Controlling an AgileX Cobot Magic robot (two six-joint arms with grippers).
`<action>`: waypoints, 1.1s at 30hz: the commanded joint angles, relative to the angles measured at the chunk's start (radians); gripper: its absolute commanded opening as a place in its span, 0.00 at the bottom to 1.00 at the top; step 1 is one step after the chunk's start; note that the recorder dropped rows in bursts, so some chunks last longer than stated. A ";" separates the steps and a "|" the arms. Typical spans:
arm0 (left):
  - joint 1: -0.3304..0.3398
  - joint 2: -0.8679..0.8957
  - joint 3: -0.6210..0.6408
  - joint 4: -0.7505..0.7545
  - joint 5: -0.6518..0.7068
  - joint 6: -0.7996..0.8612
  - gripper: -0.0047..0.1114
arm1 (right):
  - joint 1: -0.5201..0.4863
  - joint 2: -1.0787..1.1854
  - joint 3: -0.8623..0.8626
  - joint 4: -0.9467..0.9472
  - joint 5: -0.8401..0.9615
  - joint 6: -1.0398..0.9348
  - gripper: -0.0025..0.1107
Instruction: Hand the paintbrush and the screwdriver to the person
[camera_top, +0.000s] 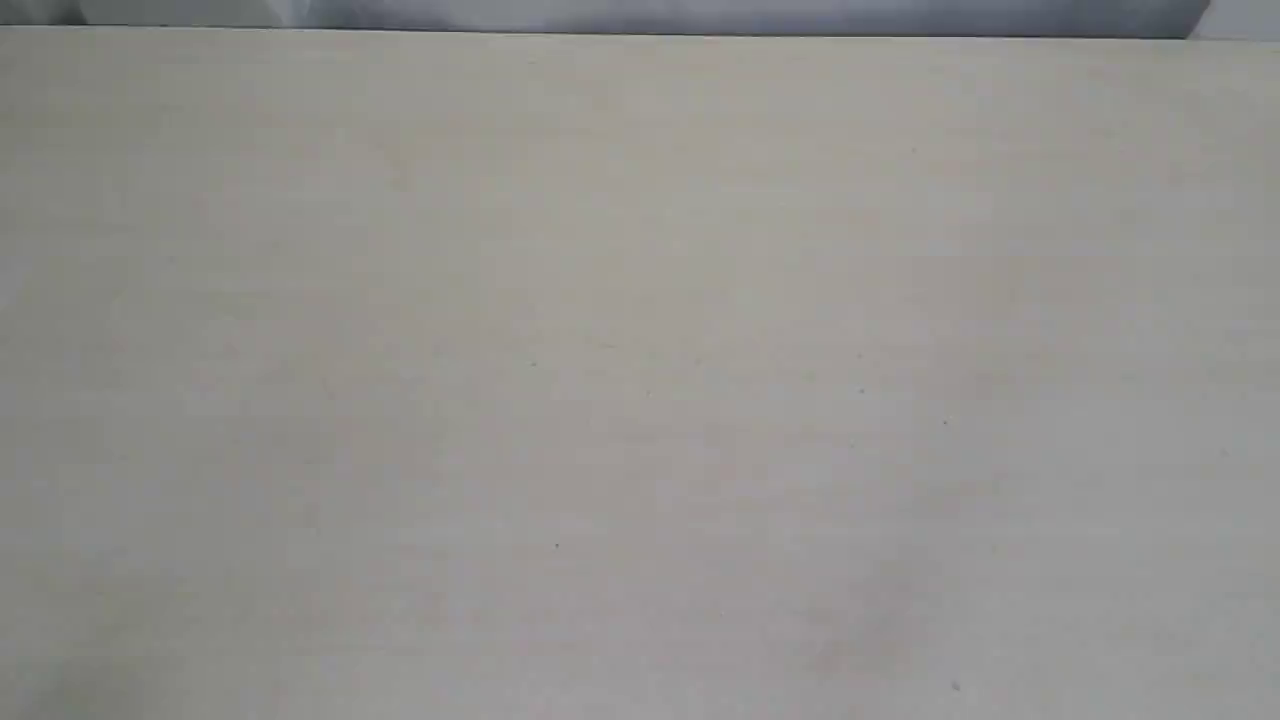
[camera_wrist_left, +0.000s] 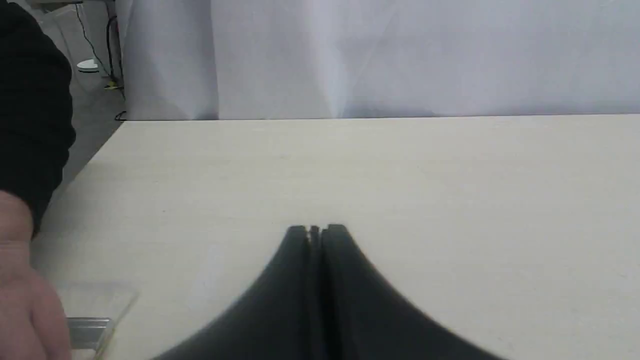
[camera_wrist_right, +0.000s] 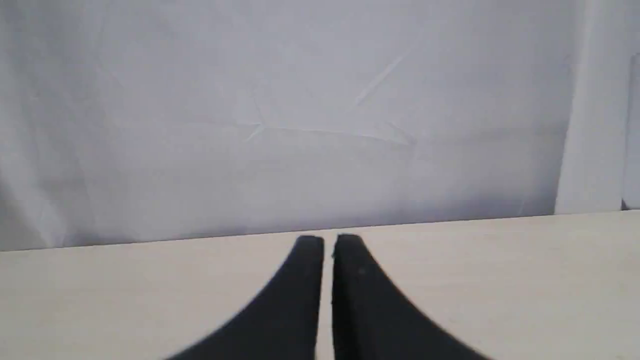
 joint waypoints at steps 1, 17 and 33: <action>-0.008 -0.002 0.002 -0.003 -0.003 -0.002 0.04 | -0.025 -0.039 0.005 0.001 0.058 -0.016 0.06; -0.008 -0.002 0.002 -0.003 -0.005 -0.002 0.04 | -0.048 -0.039 0.087 0.023 0.098 -0.089 0.06; -0.008 -0.002 0.002 0.005 -0.006 -0.002 0.04 | -0.048 -0.039 0.106 0.033 0.150 -0.190 0.06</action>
